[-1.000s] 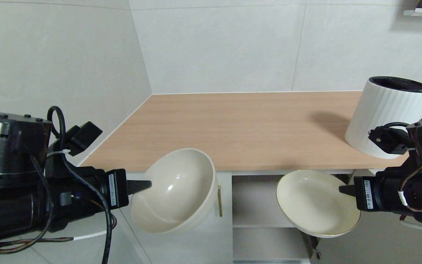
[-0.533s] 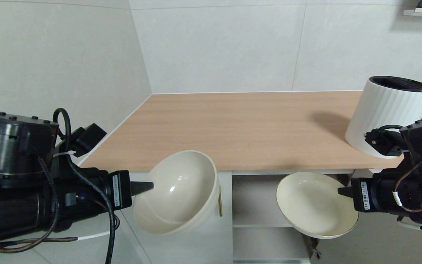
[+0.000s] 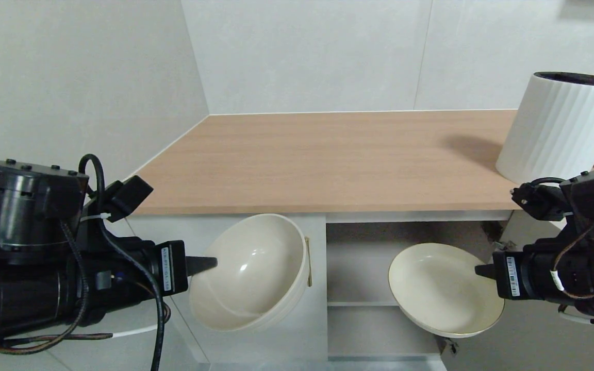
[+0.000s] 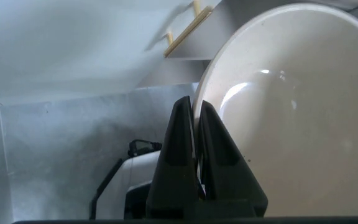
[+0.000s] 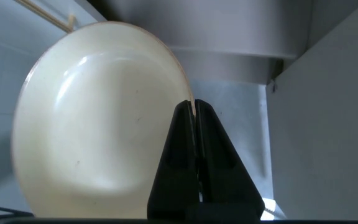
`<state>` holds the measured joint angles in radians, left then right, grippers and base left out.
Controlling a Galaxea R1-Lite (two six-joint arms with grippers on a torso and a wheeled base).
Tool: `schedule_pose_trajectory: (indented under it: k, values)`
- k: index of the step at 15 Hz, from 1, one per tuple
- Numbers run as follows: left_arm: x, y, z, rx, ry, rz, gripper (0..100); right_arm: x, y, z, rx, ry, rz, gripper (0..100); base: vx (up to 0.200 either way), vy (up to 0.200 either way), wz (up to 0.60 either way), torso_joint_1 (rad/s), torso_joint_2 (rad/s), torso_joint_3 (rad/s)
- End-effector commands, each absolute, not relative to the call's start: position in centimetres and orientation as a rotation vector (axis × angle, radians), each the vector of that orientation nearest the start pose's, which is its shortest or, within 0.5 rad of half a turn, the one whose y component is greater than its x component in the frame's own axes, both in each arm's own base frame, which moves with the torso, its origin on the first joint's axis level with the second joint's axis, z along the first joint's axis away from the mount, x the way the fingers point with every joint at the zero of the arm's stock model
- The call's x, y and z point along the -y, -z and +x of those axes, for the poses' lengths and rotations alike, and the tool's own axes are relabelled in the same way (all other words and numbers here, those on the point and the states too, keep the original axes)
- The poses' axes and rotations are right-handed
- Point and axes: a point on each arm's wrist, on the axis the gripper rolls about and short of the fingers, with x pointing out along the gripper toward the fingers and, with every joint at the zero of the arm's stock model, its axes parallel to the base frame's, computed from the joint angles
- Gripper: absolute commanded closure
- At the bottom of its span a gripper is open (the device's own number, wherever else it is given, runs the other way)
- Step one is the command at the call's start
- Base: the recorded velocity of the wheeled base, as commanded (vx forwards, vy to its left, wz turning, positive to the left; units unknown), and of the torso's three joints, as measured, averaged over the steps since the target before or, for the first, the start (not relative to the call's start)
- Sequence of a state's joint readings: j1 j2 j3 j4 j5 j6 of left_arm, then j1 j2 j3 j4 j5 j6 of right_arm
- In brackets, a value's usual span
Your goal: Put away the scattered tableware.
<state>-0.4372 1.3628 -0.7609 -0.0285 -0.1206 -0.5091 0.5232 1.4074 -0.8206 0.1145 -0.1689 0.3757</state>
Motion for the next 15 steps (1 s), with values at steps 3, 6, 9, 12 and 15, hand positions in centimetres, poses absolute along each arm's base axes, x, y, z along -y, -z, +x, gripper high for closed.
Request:
schedule_pose_trajectory:
  k: [3,6,9,12,15]
  values:
    - [9.20,-20.05,19.06,-0.699,0.381,-0.390,100,-10.55,-19.43,19.05,-0.722,-0.207,0.116,100,0.000,0.000,0.00,-0.172,0.47,0.292]
    - [9.24,-19.95,19.14,-0.703,0.379,-0.389,100,-10.62,-19.33,19.11,-0.726,-0.208,0.114,100,0.000,0.000,0.00,-0.152,0.46,0.300]
    - [9.25,-19.92,19.17,-0.705,0.379,-0.389,100,-10.64,-19.22,19.15,-0.730,-0.207,0.112,100,0.000,0.000,0.00,-0.121,0.45,0.326]
    - [9.25,-19.92,19.17,-0.705,0.379,-0.389,100,-10.66,-19.07,19.17,-0.736,-0.206,0.110,100,0.000,0.000,0.00,-0.041,0.25,0.191]
    - [9.25,-19.91,19.16,-0.706,0.378,-0.388,100,-10.74,-18.94,19.31,-0.741,-0.204,0.107,100,0.000,0.000,0.00,-0.010,0.04,0.032]
